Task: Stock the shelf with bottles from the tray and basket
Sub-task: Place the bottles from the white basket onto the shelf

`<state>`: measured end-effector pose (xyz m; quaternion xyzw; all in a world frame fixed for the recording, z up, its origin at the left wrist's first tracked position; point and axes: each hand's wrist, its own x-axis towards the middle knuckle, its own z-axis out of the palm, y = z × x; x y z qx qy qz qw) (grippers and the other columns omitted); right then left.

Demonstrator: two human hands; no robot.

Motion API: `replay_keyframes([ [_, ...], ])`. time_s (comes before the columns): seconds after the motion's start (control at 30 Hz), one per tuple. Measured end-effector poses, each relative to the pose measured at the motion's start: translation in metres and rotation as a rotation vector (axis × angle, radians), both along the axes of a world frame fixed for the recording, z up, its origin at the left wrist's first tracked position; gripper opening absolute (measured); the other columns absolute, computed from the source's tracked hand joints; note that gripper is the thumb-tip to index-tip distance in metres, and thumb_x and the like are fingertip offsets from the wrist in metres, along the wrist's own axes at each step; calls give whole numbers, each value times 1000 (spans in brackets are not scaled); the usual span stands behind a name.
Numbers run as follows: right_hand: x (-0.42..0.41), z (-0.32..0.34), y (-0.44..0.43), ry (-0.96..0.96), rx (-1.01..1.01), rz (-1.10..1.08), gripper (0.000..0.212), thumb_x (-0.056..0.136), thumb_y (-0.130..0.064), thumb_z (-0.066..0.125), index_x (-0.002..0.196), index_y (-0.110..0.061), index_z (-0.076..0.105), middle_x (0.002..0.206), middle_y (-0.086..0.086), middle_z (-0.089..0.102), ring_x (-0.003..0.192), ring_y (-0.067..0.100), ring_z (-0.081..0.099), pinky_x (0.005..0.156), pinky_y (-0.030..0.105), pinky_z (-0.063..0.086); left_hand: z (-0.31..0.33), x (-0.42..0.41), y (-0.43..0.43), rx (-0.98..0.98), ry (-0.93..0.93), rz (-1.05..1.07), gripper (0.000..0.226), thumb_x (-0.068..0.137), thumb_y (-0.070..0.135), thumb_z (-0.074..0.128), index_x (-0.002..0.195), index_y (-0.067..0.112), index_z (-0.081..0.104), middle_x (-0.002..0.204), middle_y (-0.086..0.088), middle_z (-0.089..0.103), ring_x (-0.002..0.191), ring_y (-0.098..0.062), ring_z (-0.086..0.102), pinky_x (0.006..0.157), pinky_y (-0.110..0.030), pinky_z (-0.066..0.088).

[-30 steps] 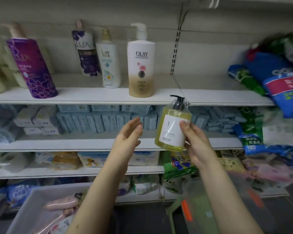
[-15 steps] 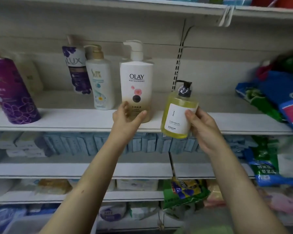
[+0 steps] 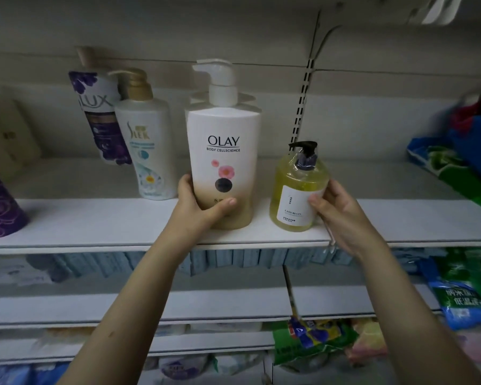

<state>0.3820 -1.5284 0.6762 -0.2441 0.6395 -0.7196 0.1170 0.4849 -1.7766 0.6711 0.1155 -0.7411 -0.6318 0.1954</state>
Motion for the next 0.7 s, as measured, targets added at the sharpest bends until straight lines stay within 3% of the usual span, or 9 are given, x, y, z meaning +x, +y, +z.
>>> replay_keyframes([
  [0.1,2,-4,1,39,78,6,70,70,-16,72,134,-27,46,125,-9,64,116,6,60,90,20,51,-1,1,2,15,17,-7,94,67,34,86,138,26,25,122,15,57,101,9,60,80,-14,52],
  [0.3,7,-4,0,99,191,-53,84,69,-30,77,143,-32,38,132,-10,60,117,8,60,95,28,52,-2,3,4,-25,23,-28,66,81,27,74,127,32,27,122,15,56,104,9,58,81,-15,51],
  [0.53,10,-3,-2,121,237,-17,67,88,-14,67,138,-44,33,132,-17,57,119,1,57,98,21,48,-2,5,5,-20,24,-38,65,83,27,73,129,31,26,121,16,56,104,9,59,85,-18,50],
  [0.7,12,5,-3,115,280,-2,74,89,-16,68,148,-35,27,136,-14,55,121,1,56,102,25,46,2,10,9,-46,5,-5,71,83,30,74,134,26,25,124,12,55,112,0,56,92,-25,50],
])
